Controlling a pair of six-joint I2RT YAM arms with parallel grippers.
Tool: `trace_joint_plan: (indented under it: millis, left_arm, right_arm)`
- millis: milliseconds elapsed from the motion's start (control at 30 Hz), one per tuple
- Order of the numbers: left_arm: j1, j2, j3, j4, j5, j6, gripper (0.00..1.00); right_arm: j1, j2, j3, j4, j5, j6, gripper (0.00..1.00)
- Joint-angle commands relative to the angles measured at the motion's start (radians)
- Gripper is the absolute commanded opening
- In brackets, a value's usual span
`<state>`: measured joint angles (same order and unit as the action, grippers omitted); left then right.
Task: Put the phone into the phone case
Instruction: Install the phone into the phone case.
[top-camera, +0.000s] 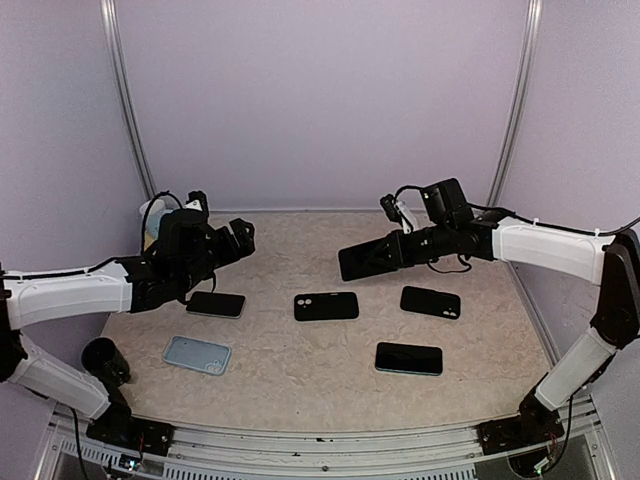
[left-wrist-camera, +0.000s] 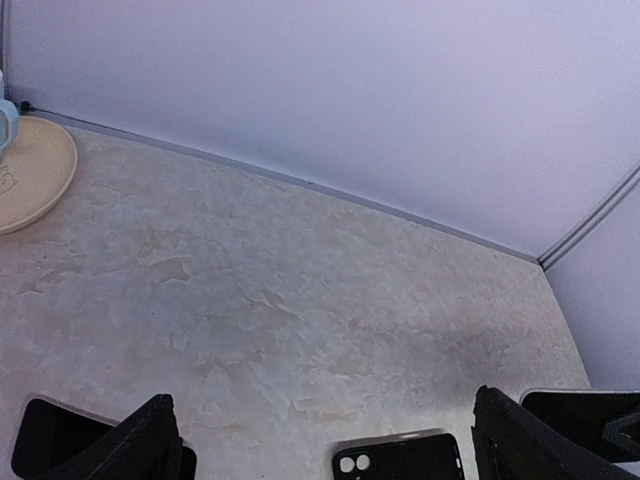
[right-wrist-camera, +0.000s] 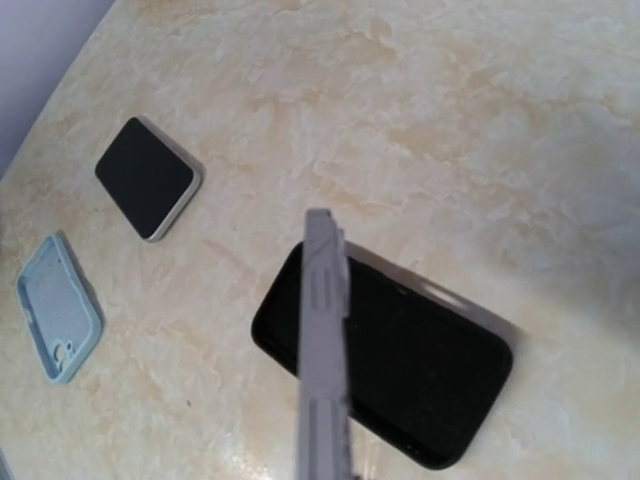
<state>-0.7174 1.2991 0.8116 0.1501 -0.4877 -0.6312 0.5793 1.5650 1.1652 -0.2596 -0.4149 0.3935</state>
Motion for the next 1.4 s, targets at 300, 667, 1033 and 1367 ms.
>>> trace_joint_plan:
  millis: [300, 667, 1033, 1367]
  left_arm:
    - [-0.014, 0.161, -0.111, 0.32, 0.324, 0.075, 0.99]
    - [-0.019, 0.303, -0.097, 0.426, 0.482, 0.05, 0.99]
    - [-0.026, 0.396, -0.071, 0.502, 0.592, 0.007, 0.99]
    - [-0.024, 0.451, -0.035, 0.458, 0.643, -0.042, 0.99]
  right_arm:
    - [-0.009, 0.195, 0.138, -0.005, -0.228, 0.166, 0.0]
    - [-0.009, 0.311, 0.19, 0.022, -0.298, 0.221, 0.0]
    - [-0.009, 0.413, 0.261, 0.04, -0.325, 0.268, 0.0]
    - [-0.008, 0.473, 0.313, 0.021, -0.34, 0.266, 0.0]
